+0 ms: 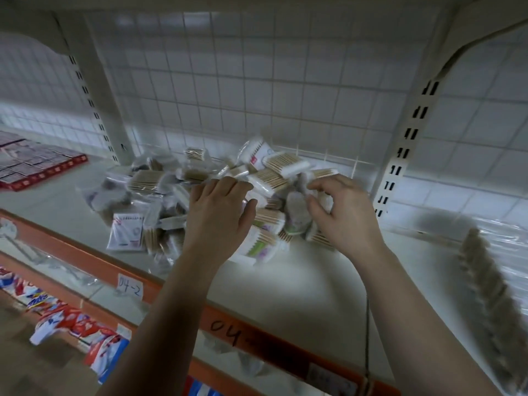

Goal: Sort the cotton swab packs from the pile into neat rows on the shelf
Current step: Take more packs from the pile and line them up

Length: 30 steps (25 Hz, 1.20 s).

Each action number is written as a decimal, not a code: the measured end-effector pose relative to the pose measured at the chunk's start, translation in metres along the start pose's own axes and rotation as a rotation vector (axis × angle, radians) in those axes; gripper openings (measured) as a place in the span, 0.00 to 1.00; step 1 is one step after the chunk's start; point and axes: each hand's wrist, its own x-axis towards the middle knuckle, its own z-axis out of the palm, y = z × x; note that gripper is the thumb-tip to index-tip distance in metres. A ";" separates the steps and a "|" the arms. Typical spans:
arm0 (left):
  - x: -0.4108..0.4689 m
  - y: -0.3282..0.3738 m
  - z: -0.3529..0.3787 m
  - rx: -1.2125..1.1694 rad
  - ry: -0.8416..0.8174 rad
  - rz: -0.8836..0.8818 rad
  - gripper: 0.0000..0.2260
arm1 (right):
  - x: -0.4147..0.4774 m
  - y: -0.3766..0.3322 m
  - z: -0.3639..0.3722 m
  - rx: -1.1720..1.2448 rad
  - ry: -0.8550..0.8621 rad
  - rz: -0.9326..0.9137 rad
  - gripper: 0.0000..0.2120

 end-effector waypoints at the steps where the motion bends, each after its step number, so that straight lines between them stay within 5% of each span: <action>1: -0.003 -0.008 -0.001 -0.006 0.005 -0.005 0.13 | 0.001 -0.005 0.007 0.012 -0.016 -0.002 0.13; 17: -0.045 -0.084 -0.023 -0.035 0.030 -0.116 0.12 | 0.012 -0.078 0.091 0.130 -0.247 -0.201 0.13; 26: -0.054 -0.094 -0.021 -0.047 0.011 -0.166 0.11 | 0.018 -0.090 0.097 0.045 -0.454 -0.179 0.27; 30: -0.053 -0.093 -0.019 -0.047 -0.008 -0.167 0.11 | 0.022 -0.087 0.102 0.067 -0.452 -0.168 0.20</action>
